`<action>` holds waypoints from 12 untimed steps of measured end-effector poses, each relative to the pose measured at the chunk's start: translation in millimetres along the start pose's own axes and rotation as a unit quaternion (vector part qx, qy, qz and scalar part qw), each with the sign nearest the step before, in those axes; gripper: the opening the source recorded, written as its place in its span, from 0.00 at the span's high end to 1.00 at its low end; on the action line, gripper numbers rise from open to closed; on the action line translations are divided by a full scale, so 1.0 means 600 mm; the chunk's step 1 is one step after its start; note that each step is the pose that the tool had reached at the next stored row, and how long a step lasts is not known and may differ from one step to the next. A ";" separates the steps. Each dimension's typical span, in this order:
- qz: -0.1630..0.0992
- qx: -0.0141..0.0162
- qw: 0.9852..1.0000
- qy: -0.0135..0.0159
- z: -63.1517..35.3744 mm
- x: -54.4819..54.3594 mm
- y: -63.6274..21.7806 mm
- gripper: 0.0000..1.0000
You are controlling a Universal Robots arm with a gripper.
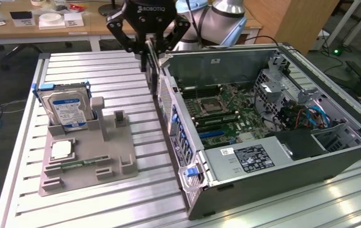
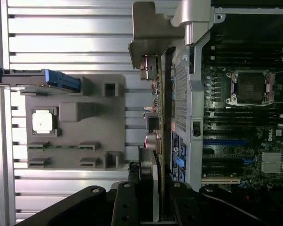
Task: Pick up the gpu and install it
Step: 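Pick up the gpu and move the gpu toward the slot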
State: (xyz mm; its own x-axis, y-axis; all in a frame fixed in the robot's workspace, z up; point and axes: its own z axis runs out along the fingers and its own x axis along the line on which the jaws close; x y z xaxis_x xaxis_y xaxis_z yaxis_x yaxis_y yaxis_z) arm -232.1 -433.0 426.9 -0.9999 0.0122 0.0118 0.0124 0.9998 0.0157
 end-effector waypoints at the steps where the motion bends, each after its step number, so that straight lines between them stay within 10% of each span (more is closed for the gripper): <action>1: 0.000 0.000 1.000 0.000 0.000 -0.007 0.000 0.72; 12: 0.000 0.000 1.000 0.000 0.000 -0.089 0.001 0.72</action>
State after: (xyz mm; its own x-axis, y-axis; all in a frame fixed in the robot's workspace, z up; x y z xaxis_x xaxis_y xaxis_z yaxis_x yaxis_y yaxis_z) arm -178.8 -432.9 426.2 -0.9999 0.0123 0.0118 0.0124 0.9998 0.0158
